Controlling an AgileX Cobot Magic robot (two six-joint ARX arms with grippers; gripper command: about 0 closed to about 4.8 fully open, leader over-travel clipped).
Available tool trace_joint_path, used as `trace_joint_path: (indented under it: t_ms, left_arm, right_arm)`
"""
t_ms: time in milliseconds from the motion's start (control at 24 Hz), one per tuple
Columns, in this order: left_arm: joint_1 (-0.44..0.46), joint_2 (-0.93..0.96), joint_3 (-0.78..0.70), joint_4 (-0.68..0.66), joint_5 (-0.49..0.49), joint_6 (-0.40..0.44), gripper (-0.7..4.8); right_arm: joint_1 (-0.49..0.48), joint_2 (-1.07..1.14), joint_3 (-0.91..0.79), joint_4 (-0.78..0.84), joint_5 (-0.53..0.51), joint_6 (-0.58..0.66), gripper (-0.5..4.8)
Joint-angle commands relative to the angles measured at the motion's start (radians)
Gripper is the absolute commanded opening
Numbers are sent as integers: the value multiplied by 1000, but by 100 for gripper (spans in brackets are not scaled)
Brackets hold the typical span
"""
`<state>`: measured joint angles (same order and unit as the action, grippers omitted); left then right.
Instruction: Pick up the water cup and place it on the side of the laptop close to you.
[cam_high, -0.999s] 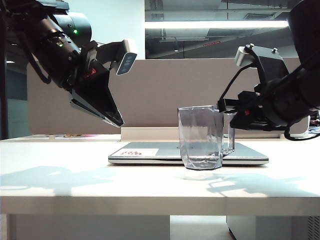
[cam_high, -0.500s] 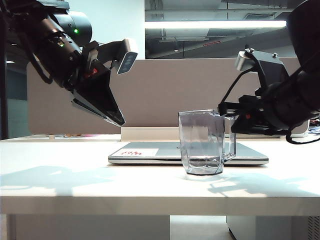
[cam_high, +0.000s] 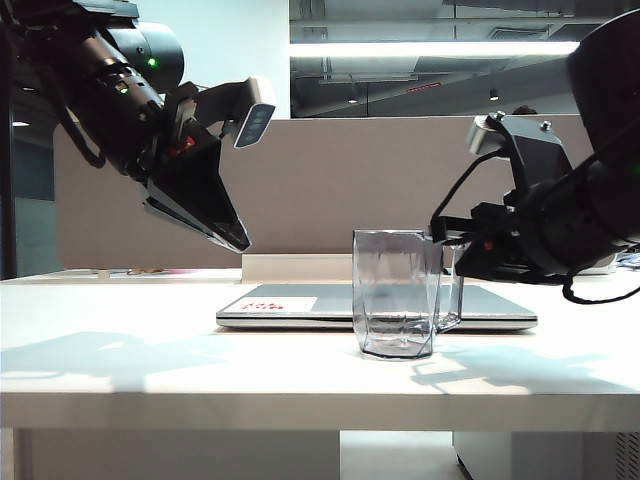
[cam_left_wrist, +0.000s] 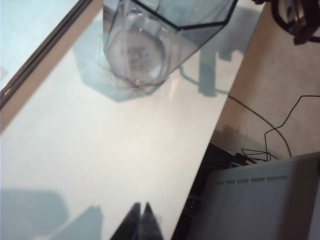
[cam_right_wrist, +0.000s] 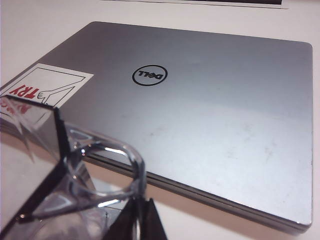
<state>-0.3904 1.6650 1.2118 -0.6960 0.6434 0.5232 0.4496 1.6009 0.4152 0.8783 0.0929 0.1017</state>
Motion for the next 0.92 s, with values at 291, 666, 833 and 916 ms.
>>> trace_joint_path:
  t_ms: [291,666,833,916]
  left_arm:
    - [-1,-5,2,6,4,1,-6]
    - [-1,-5,2,5,4,1,-6]
    - [-1,-5,2,-2,4,1,-6]
    - [-1,-5,2,-5,4,1,-6]
  right_arm:
    - [0,-3,-1,18,-6,3,55]
    - [0,-42,-9,6,-10,3,110]
    - [0,-81,-22,-75,-9,3,114]
    - [0,-93,-39,-69,-9,3,114]
